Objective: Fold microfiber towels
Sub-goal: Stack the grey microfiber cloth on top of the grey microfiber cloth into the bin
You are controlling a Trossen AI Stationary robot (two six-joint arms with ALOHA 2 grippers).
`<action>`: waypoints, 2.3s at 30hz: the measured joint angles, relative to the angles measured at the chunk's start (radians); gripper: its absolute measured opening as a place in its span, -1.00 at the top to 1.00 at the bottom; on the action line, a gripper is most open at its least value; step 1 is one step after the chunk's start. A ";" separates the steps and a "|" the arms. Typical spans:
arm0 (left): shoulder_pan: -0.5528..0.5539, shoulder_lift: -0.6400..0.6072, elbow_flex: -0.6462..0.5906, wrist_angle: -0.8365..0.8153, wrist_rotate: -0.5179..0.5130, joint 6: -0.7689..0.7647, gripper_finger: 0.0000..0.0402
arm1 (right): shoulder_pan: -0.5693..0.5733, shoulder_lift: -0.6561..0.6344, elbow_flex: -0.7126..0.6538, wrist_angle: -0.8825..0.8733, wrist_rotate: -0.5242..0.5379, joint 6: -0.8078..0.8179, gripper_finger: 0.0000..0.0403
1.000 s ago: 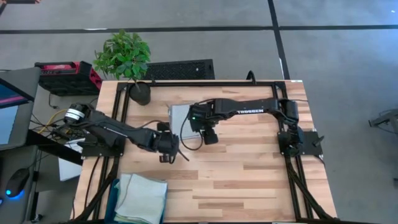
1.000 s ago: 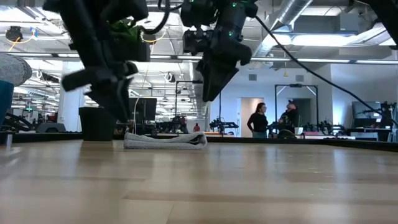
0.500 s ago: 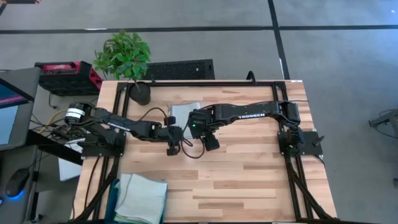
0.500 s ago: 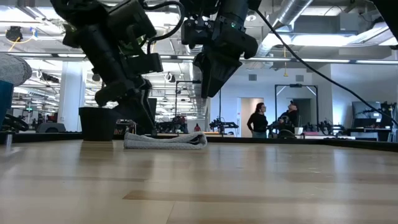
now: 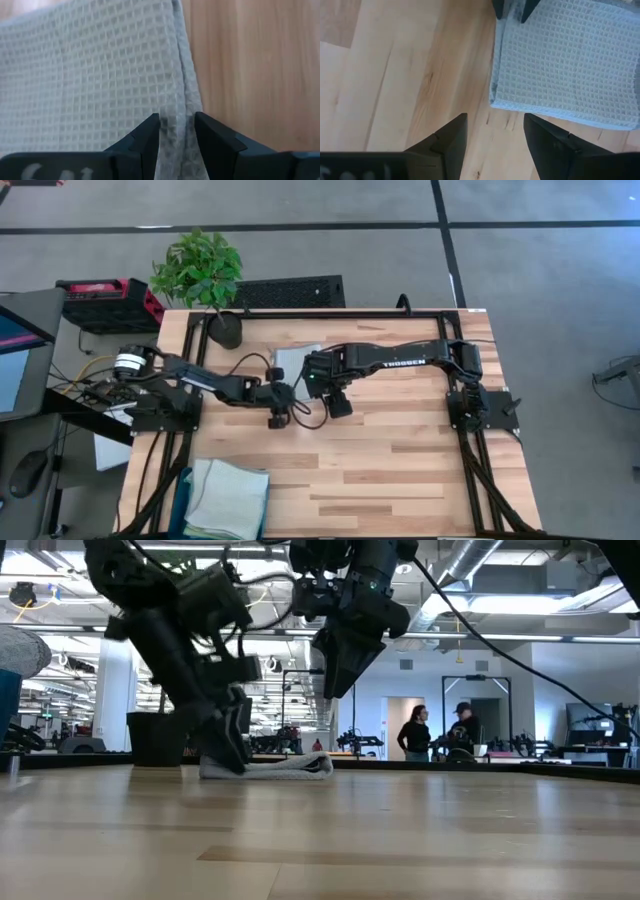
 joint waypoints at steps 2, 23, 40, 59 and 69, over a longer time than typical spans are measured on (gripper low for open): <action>0.002 0.023 0.003 0.034 0.000 0.018 0.40 | 0.000 0.000 0.000 0.000 0.000 0.000 -0.08; 0.028 0.106 0.027 0.010 0.036 0.021 0.76 | 0.000 0.001 0.000 -0.015 0.000 0.000 -0.06; 0.014 -0.145 0.011 -0.372 0.108 -0.108 0.99 | 0.000 0.001 0.000 -0.053 0.000 0.002 -0.06; -0.386 -0.674 0.081 -0.888 0.374 -0.711 1.00 | 0.000 0.002 0.000 -0.047 0.000 0.116 -0.06; -0.712 -0.652 0.236 -0.876 0.332 -0.915 1.00 | 0.000 0.002 0.000 -0.027 -0.001 0.284 -0.06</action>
